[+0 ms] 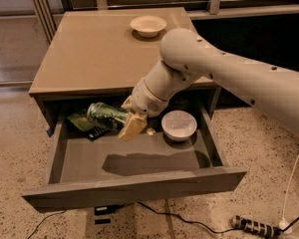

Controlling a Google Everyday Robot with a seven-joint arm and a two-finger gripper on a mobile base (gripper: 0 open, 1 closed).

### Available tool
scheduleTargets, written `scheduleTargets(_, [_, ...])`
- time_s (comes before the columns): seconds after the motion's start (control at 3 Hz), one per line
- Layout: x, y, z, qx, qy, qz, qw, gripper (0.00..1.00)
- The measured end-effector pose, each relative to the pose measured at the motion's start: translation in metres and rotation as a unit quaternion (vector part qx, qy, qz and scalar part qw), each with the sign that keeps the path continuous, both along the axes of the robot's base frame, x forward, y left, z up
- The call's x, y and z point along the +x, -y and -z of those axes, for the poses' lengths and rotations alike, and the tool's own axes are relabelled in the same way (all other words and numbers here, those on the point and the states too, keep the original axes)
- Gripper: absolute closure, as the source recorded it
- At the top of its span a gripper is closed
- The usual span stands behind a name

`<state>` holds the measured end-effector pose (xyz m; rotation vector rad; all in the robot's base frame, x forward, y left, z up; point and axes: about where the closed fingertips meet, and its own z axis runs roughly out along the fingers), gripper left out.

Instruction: Place green can into top drawer

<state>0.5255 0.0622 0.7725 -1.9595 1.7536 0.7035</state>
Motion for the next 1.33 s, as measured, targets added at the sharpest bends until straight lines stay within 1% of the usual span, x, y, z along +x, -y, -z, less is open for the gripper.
scheduleTargets(0.33, [-0.001,-0.018,0.023,0.004,-0.016,-0.018,0.9997,1.00])
scheduleTargets(0.67, [-0.001,-0.018,0.023,0.004,-0.016,-0.018,0.9997,1.00])
scheduleTargets(1.0, [-0.006,-0.032,0.051,0.007,-0.043,-0.034,0.9985,1.00])
scheduleTargets(1.33, [-0.014,-0.047,0.079,0.008,-0.072,-0.052,0.9960,1.00])
